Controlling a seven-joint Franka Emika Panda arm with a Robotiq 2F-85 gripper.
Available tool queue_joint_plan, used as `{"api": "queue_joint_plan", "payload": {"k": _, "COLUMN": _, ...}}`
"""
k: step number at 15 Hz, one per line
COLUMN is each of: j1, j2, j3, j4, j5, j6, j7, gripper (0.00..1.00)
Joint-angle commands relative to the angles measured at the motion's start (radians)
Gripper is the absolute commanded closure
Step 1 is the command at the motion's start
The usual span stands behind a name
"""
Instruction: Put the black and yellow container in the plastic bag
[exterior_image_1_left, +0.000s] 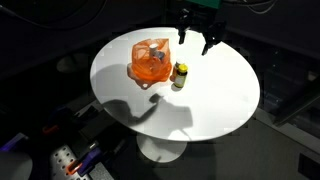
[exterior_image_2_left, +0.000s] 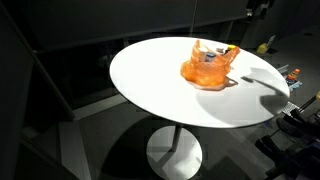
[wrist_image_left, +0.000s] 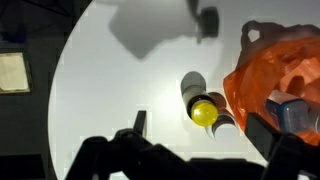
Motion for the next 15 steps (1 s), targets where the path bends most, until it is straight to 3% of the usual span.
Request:
{"api": "queue_joint_plan", "payload": {"k": 1, "j1": -0.005, "j2": 0.135, "j3": 0.026, "j4": 0.139, "j5": -0.013, "j6": -0.050, "j7": -0.013, "gripper": 0.00}}
{"api": "queue_joint_plan", "payload": {"k": 15, "j1": 0.038, "j2": 0.336, "j3": 0.042, "j4": 0.213, "j5": -0.141, "j6": -0.026, "j7": -0.003, "gripper": 0.00}}
